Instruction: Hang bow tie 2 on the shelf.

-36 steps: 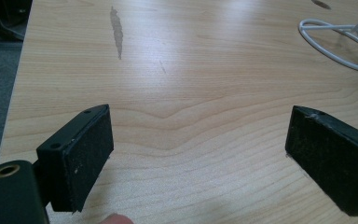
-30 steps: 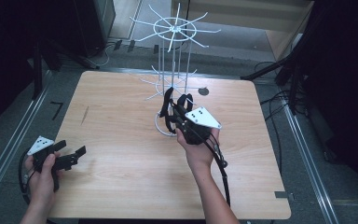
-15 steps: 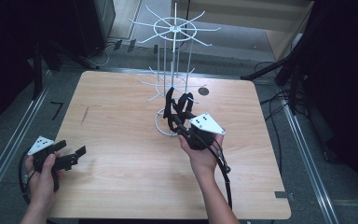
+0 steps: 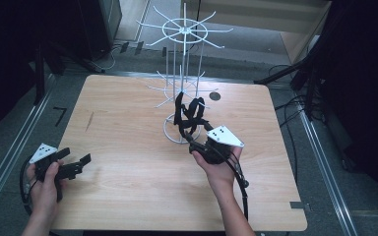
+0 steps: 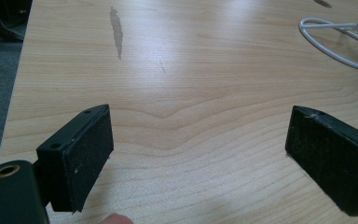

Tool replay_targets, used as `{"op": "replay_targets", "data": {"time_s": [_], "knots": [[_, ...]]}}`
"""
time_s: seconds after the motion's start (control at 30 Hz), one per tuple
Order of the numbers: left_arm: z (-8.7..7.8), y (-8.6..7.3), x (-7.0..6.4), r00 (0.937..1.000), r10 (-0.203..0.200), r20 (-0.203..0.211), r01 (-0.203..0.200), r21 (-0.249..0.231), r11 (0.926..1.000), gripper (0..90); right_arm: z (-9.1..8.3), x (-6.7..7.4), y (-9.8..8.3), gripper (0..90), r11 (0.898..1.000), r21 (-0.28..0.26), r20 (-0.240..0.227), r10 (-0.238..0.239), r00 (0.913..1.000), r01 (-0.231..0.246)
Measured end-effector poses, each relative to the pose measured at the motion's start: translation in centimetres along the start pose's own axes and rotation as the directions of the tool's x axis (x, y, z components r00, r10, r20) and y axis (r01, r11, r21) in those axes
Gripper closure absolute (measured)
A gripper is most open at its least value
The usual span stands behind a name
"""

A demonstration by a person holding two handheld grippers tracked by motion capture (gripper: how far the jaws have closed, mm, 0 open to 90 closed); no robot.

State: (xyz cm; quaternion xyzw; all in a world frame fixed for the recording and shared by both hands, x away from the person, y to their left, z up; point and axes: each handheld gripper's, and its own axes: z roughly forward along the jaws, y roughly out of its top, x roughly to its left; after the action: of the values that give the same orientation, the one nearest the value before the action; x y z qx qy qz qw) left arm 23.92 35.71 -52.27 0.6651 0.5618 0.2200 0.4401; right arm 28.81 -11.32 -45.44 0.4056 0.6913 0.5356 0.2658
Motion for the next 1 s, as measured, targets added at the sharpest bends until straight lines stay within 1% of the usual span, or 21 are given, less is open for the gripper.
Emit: {"op": "replay_targets", "data": {"time_s": [0.1, 0.27, 0.33, 0.37, 0.43, 0.7, 1.0], "knots": [[0.0, 0.0, 0.0, 1.0, -0.001, 0.0, 0.001, -0.001, 1.0, 8.3, -0.4, -0.3, -0.3, 25.7, 1.0, -0.002, -0.01, 0.001, 0.9999, -0.001], [0.0, 0.0, 0.0, 1.0, 0.002, 0.0, -0.002, 0.001, 1.0, 8.3, -0.7, -0.8, -0.8, 19.4, 1.0, 0.011, -0.025, 0.021, 0.9995, -0.021], [0.0, 0.0, 0.0, 1.0, 0.002, 0.0, -0.002, 0.001, 1.0, 8.3, -0.9, -1.0, -1.0, 14.7, 0.999, 0.023, -0.036, 0.026, 0.999, -0.026], [0.0, 0.0, 0.0, 1.0, 0.002, 0.0, -0.002, 0.001, 1.0, 8.3, -0.9, -1.1, -1.1, 13.9, 0.999, 0.032, -0.036, 0.025, 0.999, -0.024], [0.0, 0.0, 0.0, 1.0, 0.001, 0.001, -0.001, 0.001, 1.0, 8.3, -1.2, -1.3, -1.4, 13.7, 0.999, 0.031, -0.034, 0.016, 0.9993, -0.015], [0.0, 0.0, 0.0, 1.0, 0.0, 0.002, 0.0, 0.001, 1.0, 8.3, -2.1, -2.4, -2.6, 13.1, 0.998, 0.047, -0.01, 0.039, 0.9992, -0.038], [0.0, 0.0, 0.0, 1.0, 0.001, 0.001, -0.001, 0.003, 1.0, 8.3, -3.3, -3.8, -3.7, 13.1, 0.997, 0.069, 0.017, 0.034, 0.9993, -0.035]]}}
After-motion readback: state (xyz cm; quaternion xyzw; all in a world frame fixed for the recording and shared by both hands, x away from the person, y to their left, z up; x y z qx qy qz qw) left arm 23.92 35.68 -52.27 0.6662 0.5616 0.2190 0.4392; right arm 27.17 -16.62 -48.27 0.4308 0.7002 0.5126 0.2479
